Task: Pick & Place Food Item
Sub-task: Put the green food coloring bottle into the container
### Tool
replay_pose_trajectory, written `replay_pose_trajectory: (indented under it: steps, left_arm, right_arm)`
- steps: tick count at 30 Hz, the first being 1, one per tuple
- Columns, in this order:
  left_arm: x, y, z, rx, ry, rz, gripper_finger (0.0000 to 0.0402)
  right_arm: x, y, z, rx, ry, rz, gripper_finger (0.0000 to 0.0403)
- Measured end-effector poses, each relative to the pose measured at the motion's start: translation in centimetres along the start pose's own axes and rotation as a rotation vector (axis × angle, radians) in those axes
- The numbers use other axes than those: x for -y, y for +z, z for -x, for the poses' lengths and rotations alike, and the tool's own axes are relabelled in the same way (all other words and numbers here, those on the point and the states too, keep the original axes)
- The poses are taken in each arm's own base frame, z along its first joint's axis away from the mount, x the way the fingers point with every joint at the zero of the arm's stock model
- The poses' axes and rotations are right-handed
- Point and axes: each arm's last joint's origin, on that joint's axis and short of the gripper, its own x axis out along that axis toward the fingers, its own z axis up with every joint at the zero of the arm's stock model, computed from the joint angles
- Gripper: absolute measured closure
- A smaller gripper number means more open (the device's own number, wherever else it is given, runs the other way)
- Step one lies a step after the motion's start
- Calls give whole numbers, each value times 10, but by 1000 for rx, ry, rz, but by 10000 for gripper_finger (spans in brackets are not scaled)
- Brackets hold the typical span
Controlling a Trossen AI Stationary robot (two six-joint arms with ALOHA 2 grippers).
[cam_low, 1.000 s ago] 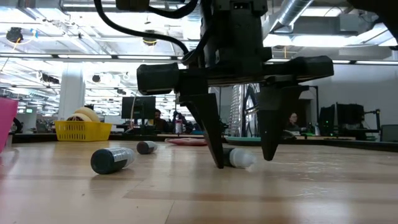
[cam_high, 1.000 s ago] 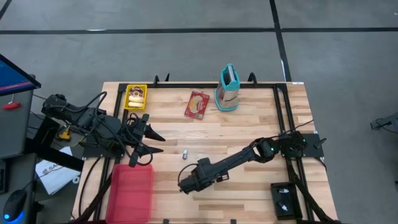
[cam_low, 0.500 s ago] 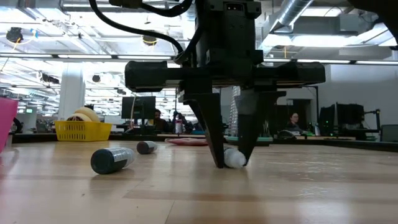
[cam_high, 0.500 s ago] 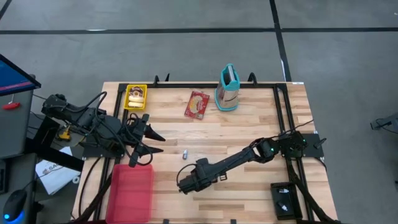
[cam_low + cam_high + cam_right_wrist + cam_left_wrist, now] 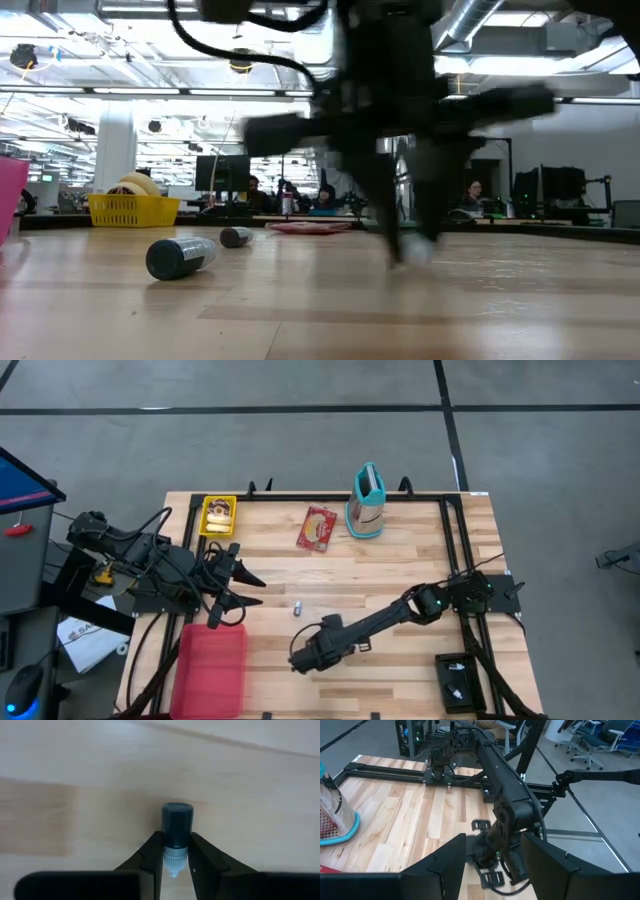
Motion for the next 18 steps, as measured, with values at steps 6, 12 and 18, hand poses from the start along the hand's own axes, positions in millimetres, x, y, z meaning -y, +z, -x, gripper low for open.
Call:
replay_pose_trajectory:
  steps: [6, 12, 18]
  left_arm:
    - [0, 0, 0, 2, 0, -11, 215]
    - [0, 1, 0, 14, -3, -23, 215]
    - [1, 3, 0, 33, -8, -34, 215]
  right_arm:
    - [18, -26, 22, 5, -53, 6, 340]
    - [43, -59, 52, -21, 5, -80, 340]
    - [81, -103, 81, -75, 40, -136, 341]
